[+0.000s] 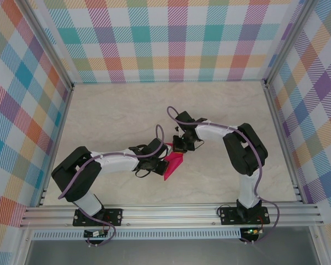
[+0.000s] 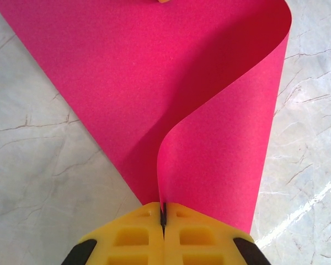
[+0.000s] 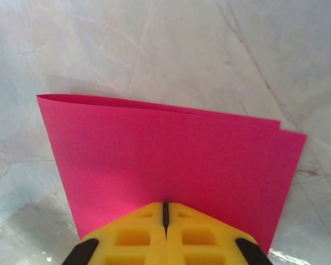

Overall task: Fold a paper plane with a square sheet of paper (pick it up from the middle)
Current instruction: Third fold the triangle at the center of the table.

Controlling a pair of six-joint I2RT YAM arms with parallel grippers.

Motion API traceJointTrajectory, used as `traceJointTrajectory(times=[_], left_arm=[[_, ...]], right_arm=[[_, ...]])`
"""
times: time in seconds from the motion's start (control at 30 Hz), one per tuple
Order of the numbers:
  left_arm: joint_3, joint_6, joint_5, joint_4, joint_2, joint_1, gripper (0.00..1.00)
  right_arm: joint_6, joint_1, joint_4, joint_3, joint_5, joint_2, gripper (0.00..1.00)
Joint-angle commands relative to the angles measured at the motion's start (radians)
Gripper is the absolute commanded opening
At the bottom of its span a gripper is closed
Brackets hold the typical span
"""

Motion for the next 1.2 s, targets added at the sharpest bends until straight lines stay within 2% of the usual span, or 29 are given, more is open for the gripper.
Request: traceJointTrajectory(times=[0.0,0.47,0.53,0.83,1.17], left_arm=[[0.02,0.026,-0.013,-0.037,-0.014,0.004,0.0],[0.026,0.031,-0.023,-0.042,-0.052,0.004,0.0],[0.027,0.036,-0.046,-0.054,-0.041,0.004,0.0],[0.027,0.036,-0.012,-0.014,0.023,0.004,0.0],[-0.01,0.033,-0.03,-0.011,0.045,0.004,0.0]], right_arm=[[-0.029,0.002,-0.051,0.009,0.002,0.041,0.0],[-0.023,0.002,-0.038,0.007,-0.013,0.063,0.0],[-0.023,0.002,-0.036,0.004,-0.014,0.061,0.0],[-0.019,0.001,-0.017,0.003,-0.045,0.06,0.0],[-0.009,-0.001,-0.01,0.005,-0.067,0.026,0.0]])
